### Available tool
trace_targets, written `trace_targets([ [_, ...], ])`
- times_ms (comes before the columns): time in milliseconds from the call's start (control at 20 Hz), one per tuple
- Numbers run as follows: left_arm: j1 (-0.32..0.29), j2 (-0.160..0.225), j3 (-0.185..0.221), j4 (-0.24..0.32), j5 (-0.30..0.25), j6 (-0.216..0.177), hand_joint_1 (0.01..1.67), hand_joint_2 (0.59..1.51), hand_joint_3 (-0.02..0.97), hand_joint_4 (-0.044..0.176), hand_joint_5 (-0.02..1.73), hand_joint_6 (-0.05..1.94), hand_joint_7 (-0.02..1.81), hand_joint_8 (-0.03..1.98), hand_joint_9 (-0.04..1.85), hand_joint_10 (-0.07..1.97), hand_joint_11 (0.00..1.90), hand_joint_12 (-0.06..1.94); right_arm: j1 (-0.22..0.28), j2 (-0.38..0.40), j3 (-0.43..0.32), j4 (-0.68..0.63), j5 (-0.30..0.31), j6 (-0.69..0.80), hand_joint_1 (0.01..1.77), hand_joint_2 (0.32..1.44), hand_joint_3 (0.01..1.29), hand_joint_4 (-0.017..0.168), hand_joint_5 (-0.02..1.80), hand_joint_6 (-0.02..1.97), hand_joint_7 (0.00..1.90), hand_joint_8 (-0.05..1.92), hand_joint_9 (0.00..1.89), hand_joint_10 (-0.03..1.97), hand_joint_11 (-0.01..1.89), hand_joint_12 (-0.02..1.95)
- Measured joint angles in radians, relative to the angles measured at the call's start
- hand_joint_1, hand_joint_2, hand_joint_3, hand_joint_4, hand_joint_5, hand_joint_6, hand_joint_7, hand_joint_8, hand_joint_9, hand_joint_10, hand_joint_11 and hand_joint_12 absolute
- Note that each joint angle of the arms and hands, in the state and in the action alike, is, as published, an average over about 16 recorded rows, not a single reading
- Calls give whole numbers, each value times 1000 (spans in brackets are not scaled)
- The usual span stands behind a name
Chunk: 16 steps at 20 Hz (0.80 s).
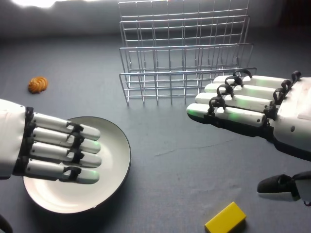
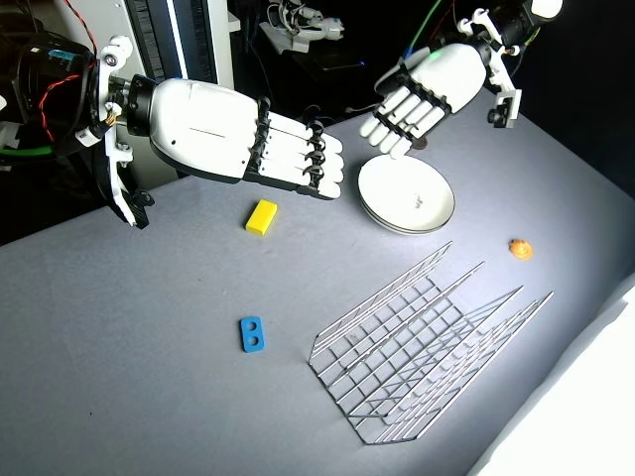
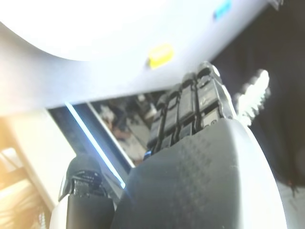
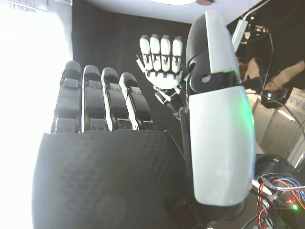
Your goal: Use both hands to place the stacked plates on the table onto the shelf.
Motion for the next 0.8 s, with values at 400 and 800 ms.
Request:
trace_targets([
  [400, 99, 4, 41, -15, 82, 5, 16, 1153, 16, -6, 22, -12, 17, -9, 15, 8, 16, -11, -2, 0, 0, 0, -2, -5, 1064, 999, 23, 0, 20, 18, 22, 13, 19, 5, 15, 20],
  [800, 183, -20, 86, -43, 90, 34, 17, 1158, 16, -4, 22, -12, 12, -9, 15, 7, 16, -11, -2, 0, 0, 0, -2, -9, 1046, 998, 23, 0, 20, 17, 21, 13, 19, 5, 14, 16],
])
